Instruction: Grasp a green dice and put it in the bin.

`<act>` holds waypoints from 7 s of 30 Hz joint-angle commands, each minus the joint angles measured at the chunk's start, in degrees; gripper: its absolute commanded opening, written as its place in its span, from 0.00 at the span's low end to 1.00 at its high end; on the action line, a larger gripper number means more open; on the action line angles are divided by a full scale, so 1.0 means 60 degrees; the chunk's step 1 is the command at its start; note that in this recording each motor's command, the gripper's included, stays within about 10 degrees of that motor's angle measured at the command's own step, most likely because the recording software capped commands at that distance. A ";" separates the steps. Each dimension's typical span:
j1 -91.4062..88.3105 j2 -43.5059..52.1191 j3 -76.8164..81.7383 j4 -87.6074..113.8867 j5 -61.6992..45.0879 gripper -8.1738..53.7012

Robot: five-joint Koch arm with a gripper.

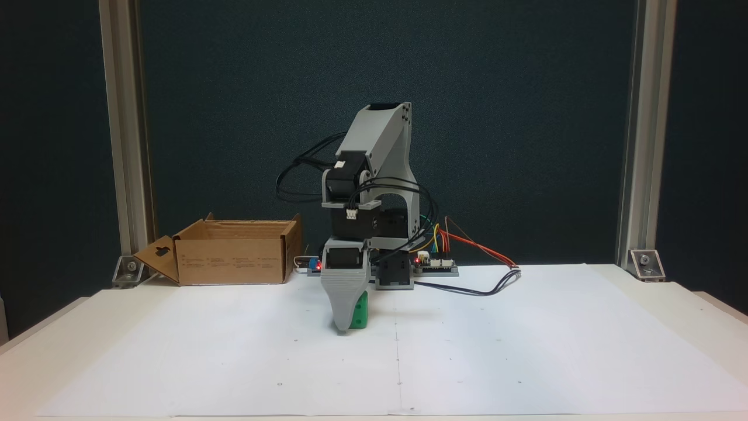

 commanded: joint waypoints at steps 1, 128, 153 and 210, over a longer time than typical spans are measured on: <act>0.0000 0.0029 -0.0161 -0.0059 0.0483 0.69; -0.3486 0.5742 -0.3032 -0.2575 0.1729 0.86; -0.3677 0.7808 0.4731 -1.2668 0.2021 0.84; -0.3486 0.7793 0.9609 -2.0698 0.1890 0.85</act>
